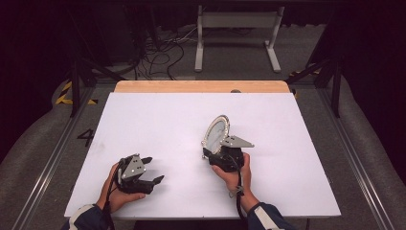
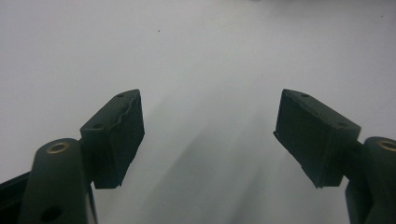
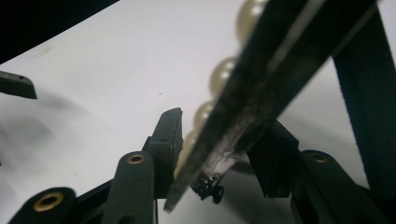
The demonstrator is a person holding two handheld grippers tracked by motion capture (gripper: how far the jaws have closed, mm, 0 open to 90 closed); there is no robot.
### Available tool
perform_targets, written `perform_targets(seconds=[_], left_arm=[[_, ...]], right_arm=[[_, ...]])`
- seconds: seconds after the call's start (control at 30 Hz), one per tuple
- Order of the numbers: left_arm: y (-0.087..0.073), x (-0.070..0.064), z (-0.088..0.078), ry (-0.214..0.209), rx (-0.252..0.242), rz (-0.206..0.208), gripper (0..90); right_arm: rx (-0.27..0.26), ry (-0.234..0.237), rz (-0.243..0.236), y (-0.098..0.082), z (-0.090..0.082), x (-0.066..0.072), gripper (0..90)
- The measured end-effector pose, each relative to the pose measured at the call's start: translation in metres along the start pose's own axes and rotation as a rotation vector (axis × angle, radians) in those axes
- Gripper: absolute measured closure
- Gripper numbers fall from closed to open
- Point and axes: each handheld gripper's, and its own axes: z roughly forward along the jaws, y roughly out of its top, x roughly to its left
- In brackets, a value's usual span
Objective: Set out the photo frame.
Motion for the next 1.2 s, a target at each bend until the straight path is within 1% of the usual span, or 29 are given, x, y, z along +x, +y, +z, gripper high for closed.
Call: perform_targets(seconds=[0.03, 0.2, 0.23, 0.37, 0.43, 0.57, 0.73, 0.77, 0.93, 1.0, 1.07, 1.13, 1.2], left_arm=[[0.000, 0.000, 0.000, -0.003, -0.001, -0.001, 23.6], [0.000, -0.001, 0.001, -0.004, 0.007, -0.004, 22.9], [0.000, -0.001, 0.002, -0.004, 0.009, -0.001, 22.8], [0.001, -0.002, 0.003, -0.011, 0.011, 0.000, 22.2], [0.002, -0.002, 0.003, -0.009, 0.017, 0.007, 22.2], [0.003, -0.004, 0.005, -0.016, 0.024, 0.012, 21.8], [0.004, -0.006, 0.007, -0.022, 0.032, 0.021, 21.0], [0.004, -0.006, 0.007, -0.027, 0.030, 0.020, 20.9], [0.006, -0.006, 0.010, -0.040, 0.026, 0.012, 20.2], [0.007, -0.006, 0.011, -0.041, 0.030, 0.012, 19.8], [0.009, -0.005, 0.013, -0.042, 0.023, 0.009, 19.4], [0.012, -0.003, 0.015, -0.049, 0.016, 0.009, 18.2], [0.016, -0.002, 0.018, -0.054, 0.003, 0.001, 17.9]], right_arm=[[0.006, 0.012, 0.007, 0.000, -0.001, -0.001, 57.8], [0.026, 0.039, -0.005, 0.000, -0.006, -0.004, 59.9], [0.032, 0.045, 0.001, -0.001, -0.007, -0.005, 60.4], [0.049, 0.068, -0.019, -0.001, -0.011, -0.007, 62.8], [0.055, 0.085, -0.019, -0.002, -0.013, -0.009, 64.1], [0.072, 0.103, -0.027, -0.002, -0.016, -0.011, 66.1], [0.080, 0.125, -0.040, -0.004, -0.021, -0.014, 68.6], [0.083, 0.129, -0.036, -0.004, -0.022, -0.014, 69.0], [0.092, 0.148, -0.048, -0.004, -0.025, -0.017, 70.1], [0.094, 0.149, -0.051, -0.004, -0.026, -0.018, 70.0], [0.089, 0.149, -0.043, -0.005, -0.026, -0.017, 69.4], [0.075, 0.142, -0.048, -0.005, -0.027, -0.017, 63.9], [0.067, 0.133, -0.033, -0.006, -0.027, -0.018, 59.8]])
